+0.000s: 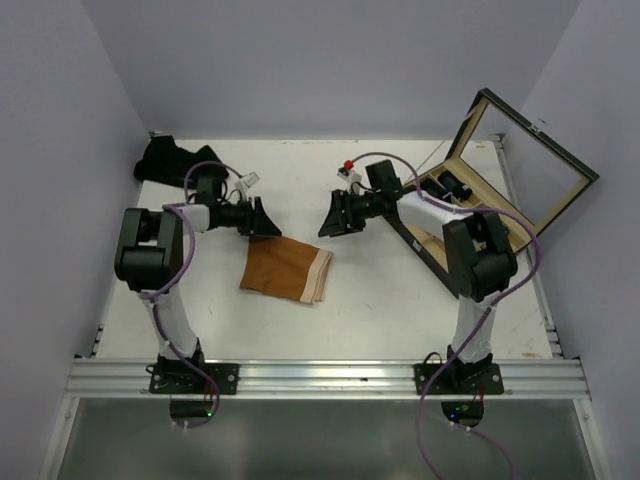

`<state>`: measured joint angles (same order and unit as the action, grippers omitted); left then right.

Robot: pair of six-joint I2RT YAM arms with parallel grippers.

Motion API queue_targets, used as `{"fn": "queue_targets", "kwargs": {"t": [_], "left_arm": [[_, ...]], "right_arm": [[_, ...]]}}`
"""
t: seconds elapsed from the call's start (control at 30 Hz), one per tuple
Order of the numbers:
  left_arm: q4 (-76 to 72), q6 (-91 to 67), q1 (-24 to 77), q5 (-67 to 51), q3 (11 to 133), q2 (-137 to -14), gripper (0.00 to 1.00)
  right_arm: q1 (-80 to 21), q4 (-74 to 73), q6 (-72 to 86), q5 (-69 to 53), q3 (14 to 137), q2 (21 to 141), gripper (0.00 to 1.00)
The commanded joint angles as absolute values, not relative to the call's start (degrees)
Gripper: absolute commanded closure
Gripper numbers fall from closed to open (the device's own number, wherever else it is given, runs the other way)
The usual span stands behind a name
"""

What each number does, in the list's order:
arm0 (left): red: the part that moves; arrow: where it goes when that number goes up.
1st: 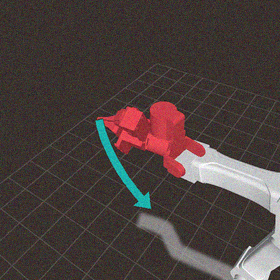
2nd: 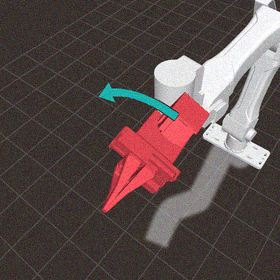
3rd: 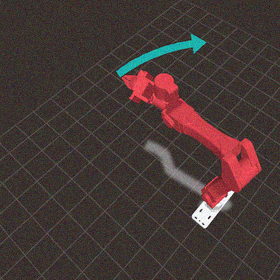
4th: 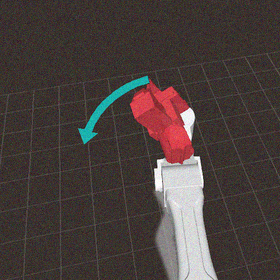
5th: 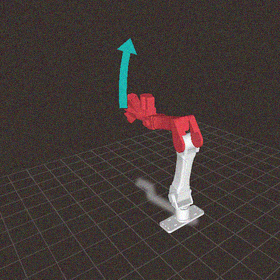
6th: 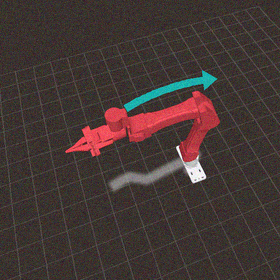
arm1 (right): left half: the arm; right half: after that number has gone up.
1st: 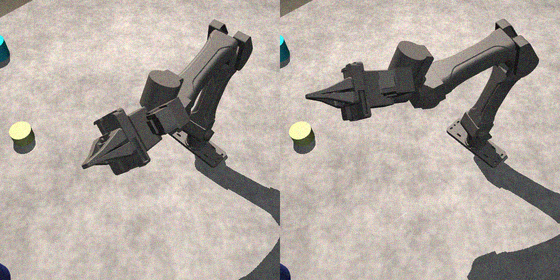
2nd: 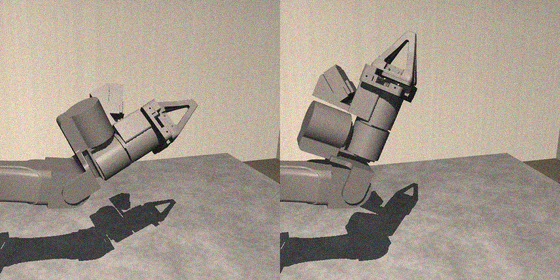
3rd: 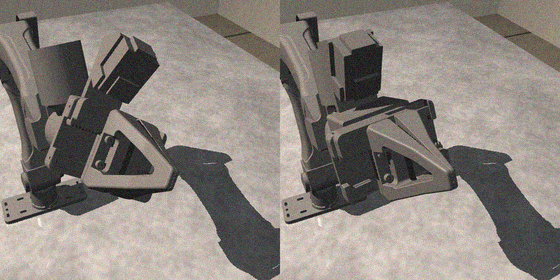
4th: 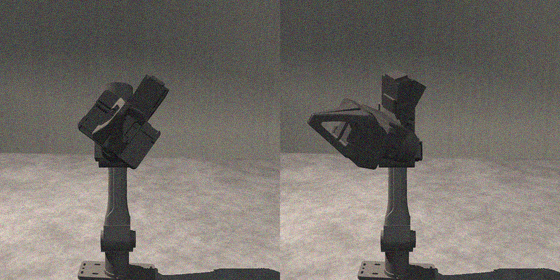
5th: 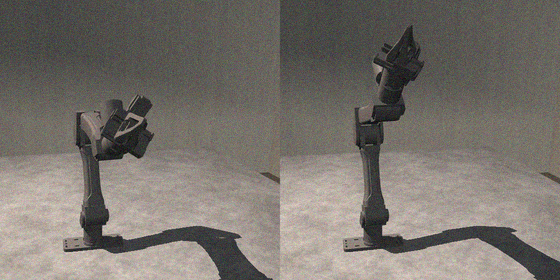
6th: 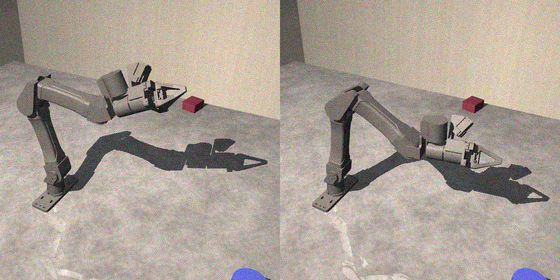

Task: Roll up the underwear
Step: Fold the underwear

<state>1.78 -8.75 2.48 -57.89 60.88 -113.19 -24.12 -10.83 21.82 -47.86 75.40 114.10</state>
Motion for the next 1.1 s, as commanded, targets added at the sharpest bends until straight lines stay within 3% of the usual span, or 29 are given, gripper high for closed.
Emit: {"fn": "queue_targets", "kwargs": {"t": [0.0, 0.17, 0.33, 0.57, 0.83, 1.07], "left_arm": [[11.7, 4.8, 3.1, -58.7, 64.9, -105.2, 0.45], [19.1, 11.2, 8.9, -42.8, 64.9, -95.5, 0.37], [14.8, 11.4, 16.6, -29.2, 60.1, -87.6, 0.31], [13.7, 10.7, 20.5, -28.0, 57.8, -86.0, 0.26], [11.3, 11.1, 27.0, -19.2, 56.3, -84.6, 0.28], [11.6, 11.8, 27.2, -19.9, 53.9, -83.6, 0.28]], "right_arm": [[-23.4, -20.3, 8.5, -43.4, 78.0, 103.3, 0.39], [-23.5, -22.2, -2.5, -36.6, 71.9, 101.7, 0.39], [-24.3, -20.8, -12.3, -34.2, 69.5, 103.9, 0.41], [-26.6, -16.9, -20.7, -32.2, 67.7, 104.6, 0.40], [-28.2, -14.7, -11.9, -31.8, 68.3, 108.1, 0.44], [-29.9, -9.1, -8.9, -28.7, 66.4, 110.4, 0.50]]}}
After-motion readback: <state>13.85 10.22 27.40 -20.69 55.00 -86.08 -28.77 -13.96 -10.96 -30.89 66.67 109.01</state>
